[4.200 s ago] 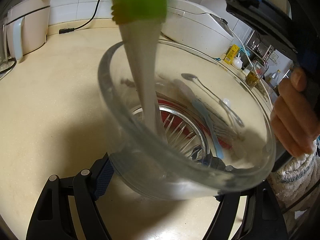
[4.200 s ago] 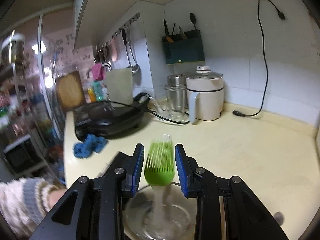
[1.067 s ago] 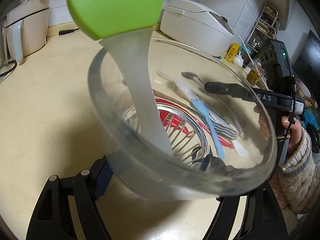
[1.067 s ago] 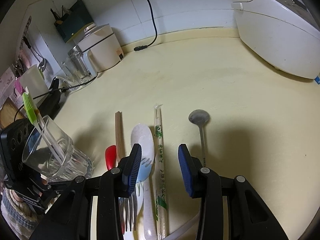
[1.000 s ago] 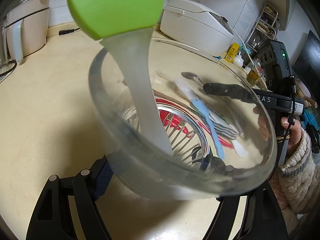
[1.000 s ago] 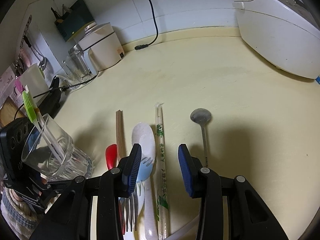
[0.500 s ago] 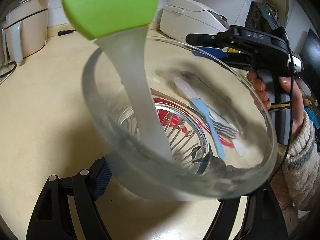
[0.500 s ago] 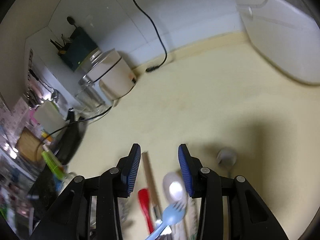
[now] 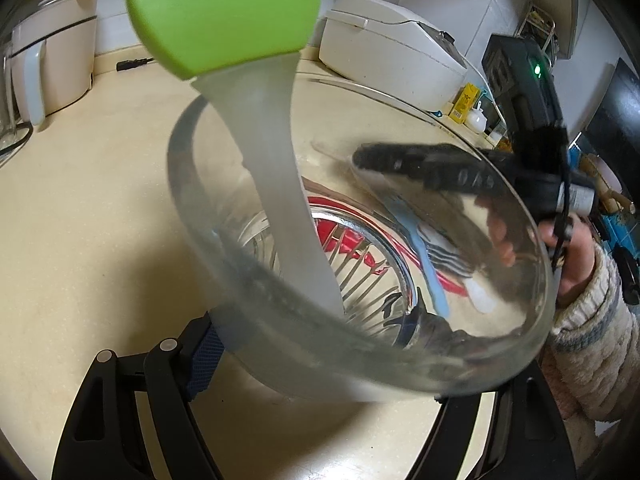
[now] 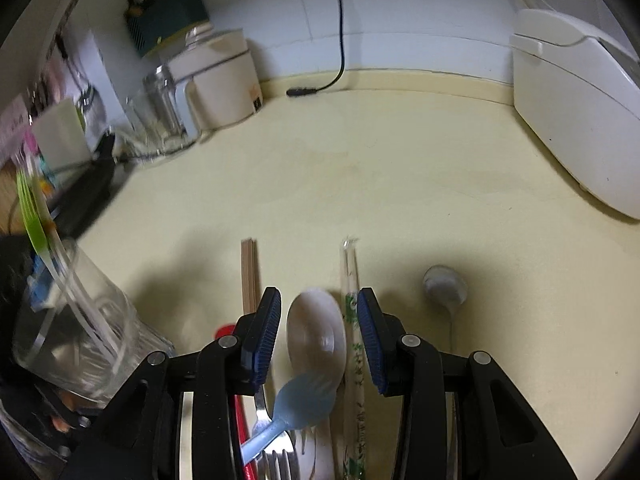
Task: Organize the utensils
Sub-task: 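Lower the right gripper onto the white rice paddle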
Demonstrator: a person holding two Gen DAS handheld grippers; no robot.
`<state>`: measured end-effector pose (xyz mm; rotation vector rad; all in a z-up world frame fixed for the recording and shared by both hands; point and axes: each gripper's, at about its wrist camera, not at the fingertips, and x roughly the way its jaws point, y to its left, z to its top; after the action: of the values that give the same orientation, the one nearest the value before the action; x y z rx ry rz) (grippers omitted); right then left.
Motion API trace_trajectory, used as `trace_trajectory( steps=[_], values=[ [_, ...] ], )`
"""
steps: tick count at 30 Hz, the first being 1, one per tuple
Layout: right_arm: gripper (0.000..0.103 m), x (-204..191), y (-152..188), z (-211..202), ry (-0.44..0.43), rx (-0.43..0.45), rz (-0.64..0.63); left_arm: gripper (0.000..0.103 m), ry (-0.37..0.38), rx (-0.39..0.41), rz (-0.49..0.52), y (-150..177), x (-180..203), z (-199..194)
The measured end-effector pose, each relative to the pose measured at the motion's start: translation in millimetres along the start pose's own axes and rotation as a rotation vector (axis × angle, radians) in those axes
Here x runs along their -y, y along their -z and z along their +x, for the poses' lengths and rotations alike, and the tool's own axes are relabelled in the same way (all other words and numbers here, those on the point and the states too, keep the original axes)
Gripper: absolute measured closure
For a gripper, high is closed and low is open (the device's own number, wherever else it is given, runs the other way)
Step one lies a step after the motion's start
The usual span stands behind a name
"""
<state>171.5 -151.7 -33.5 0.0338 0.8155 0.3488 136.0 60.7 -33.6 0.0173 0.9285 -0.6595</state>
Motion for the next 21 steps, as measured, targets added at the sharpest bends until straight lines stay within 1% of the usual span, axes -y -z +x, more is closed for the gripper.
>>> trace_trajectory(
  steps=[6,9,14,17,19,21],
  values=[
    [0.062,-13.5,6.7,16.1,0.026,-0.047,-0.063,0.02,0.009,0.002,-0.006,0.3,-3.2,-0.8],
    [0.062,-16.1,7.0,18.3,0.059,-0.042,-0.091,0.02,0.015,0.004,-0.011,0.8,-5.6,-1.7],
    [0.062,-18.8,8.5,19.0,0.082,-0.039,-0.118,0.02,0.02,0.005,-0.014,0.9,-9.1,-2.7],
    [0.062,-15.6,8.3,17.8,0.062,-0.037,-0.105,0.02,0.019,0.005,-0.013,0.9,-9.4,-2.8],
    [0.063,-9.6,7.8,16.2,0.025,-0.032,-0.077,0.02,0.02,0.005,-0.014,0.8,-9.2,-2.7],
    [0.07,-3.1,8.2,14.6,0.005,-0.027,-0.044,0.02,0.02,0.005,-0.014,0.9,-9.4,-2.8]
  ],
)
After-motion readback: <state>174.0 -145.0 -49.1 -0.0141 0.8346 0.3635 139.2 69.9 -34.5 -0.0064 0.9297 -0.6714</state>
